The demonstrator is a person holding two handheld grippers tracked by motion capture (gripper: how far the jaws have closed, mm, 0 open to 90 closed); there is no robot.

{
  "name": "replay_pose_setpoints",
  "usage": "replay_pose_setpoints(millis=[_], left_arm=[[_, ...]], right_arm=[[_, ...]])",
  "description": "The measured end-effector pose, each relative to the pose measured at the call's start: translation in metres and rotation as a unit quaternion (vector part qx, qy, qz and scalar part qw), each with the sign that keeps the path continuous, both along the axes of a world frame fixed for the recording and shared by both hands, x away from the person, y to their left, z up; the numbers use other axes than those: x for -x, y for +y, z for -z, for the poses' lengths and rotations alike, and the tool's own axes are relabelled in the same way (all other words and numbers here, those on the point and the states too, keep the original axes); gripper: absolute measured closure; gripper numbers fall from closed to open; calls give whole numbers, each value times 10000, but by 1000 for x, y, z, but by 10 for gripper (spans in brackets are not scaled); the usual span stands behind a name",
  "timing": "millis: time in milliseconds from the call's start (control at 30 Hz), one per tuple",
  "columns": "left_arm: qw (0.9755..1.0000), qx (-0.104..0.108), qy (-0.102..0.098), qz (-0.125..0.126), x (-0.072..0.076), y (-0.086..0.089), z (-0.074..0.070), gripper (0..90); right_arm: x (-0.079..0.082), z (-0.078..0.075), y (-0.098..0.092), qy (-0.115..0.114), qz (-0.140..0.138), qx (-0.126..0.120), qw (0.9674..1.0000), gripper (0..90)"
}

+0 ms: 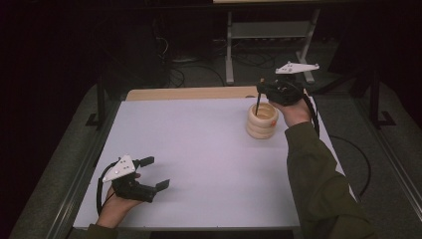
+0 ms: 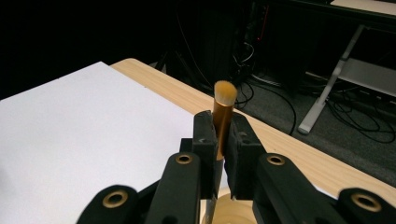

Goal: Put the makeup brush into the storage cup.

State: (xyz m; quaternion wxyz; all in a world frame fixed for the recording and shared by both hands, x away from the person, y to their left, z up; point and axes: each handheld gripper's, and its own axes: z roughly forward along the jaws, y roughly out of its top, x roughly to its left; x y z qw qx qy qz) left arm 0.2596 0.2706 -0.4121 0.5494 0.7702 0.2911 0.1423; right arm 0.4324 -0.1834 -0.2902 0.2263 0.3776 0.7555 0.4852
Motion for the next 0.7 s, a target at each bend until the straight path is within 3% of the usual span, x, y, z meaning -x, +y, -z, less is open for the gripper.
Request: replay_pose_setpoints(millis=[700], left_arm=[[10000,-59,-26,33,0,0,0,19]], right_arm=[[-8,18,-1,256,80,-9,9996,824]])
